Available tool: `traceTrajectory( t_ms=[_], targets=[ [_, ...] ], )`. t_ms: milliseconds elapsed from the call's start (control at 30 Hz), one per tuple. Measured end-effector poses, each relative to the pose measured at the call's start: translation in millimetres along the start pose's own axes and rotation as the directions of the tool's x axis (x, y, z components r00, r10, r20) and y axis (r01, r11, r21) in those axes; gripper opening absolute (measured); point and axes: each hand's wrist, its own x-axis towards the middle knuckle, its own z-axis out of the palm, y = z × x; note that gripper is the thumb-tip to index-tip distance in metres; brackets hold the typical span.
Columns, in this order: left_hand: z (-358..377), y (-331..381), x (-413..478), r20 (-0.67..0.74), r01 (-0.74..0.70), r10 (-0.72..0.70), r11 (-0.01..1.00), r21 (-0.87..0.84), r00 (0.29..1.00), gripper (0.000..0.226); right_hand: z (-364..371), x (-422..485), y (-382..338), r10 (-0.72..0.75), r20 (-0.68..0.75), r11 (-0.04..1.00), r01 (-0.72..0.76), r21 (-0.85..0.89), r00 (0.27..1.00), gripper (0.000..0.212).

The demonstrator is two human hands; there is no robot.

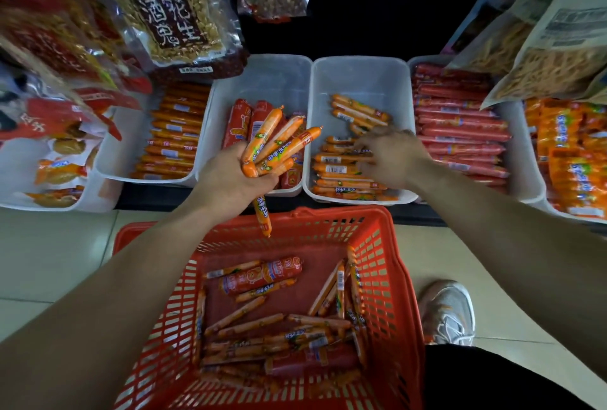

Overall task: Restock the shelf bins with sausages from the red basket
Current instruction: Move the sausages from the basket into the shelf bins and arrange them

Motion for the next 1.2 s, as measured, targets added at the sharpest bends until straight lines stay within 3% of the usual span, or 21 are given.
traceTrajectory(
  t_ms=[200,433,567,733,833,1033,1133,1200],
  targets=[
    [19,42,29,0.049,-0.073,0.069,0.995,0.063,0.996,0.025,9,-33,55,0.093,-0.317,0.994,-0.068,0.09,0.944,0.039],
    [65,99,92,0.122,-0.223,0.209,0.968,0.113,0.97,0.035,40,-59,93,0.221,-0.262,0.965,-0.172,0.197,0.939,0.037],
    [96,99,119,0.163,-0.259,0.222,0.932,0.255,0.961,0.041,45,-59,91,0.282,-0.239,0.934,-0.209,0.29,0.929,0.049],
    [127,69,123,0.193,-0.313,0.247,0.792,0.525,0.95,0.059,46,-59,88,0.303,-0.285,0.927,-0.212,0.311,0.909,0.05],
    [137,60,120,0.241,-0.378,0.299,0.594,0.71,0.923,0.067,49,-59,88,0.293,-0.31,0.934,-0.202,0.294,0.904,0.051],
    [118,57,120,0.492,-0.528,0.201,0.428,0.734,0.847,0.106,50,-58,86,0.292,-0.326,0.941,-0.208,0.267,0.899,0.052],
    [115,53,114,0.462,-0.524,0.247,0.407,0.748,0.852,0.118,51,-58,86,0.299,-0.329,0.94,-0.217,0.263,0.896,0.051],
    [117,50,111,0.394,-0.491,0.299,0.43,0.758,0.869,0.109,51,-57,87,0.305,-0.329,0.938,-0.222,0.266,0.894,0.051]
  ],
)
